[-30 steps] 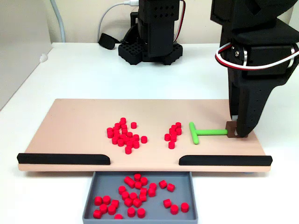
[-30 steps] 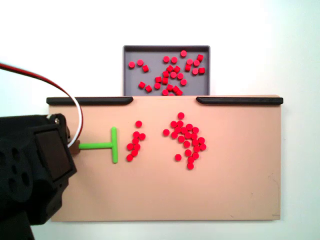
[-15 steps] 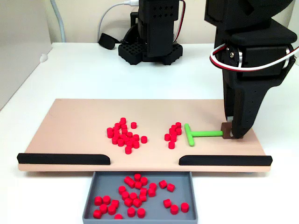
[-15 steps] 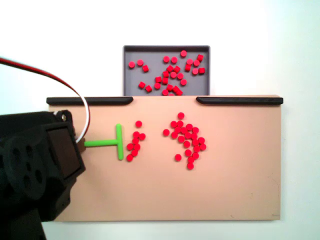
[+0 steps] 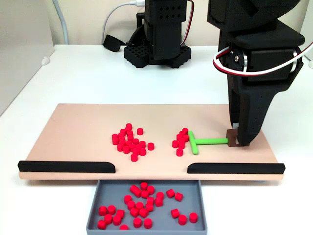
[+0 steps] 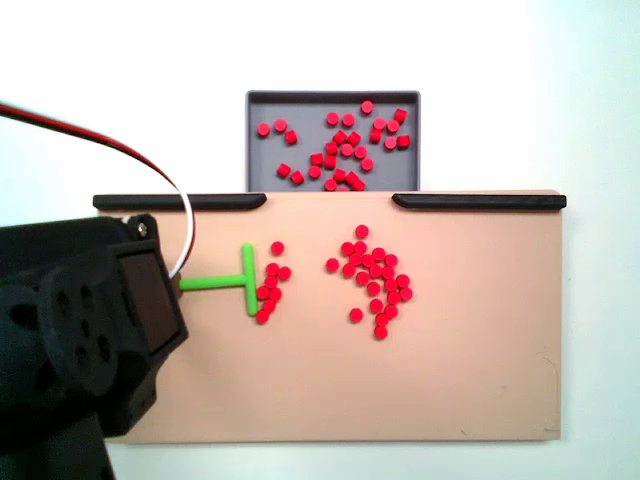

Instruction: Push granules from left to the grey container

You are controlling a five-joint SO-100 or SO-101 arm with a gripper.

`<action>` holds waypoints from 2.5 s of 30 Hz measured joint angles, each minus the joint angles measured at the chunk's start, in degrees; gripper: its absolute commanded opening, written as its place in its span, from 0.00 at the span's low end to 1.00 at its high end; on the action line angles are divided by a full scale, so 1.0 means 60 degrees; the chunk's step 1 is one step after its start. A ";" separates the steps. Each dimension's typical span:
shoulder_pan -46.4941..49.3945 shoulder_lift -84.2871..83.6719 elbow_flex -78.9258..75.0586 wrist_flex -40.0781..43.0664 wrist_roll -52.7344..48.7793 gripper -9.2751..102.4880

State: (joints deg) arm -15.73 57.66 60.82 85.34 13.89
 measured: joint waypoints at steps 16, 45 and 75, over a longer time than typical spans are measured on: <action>0.0293 0.0000 0.0000 0.0000 -0.0688 0.08; 0.0703 -0.0059 0.0000 0.0015 -0.2988 0.08; 0.1069 -0.0117 -0.0015 0.0073 -0.4453 0.08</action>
State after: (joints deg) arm -9.32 56.95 60.73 85.78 -12.83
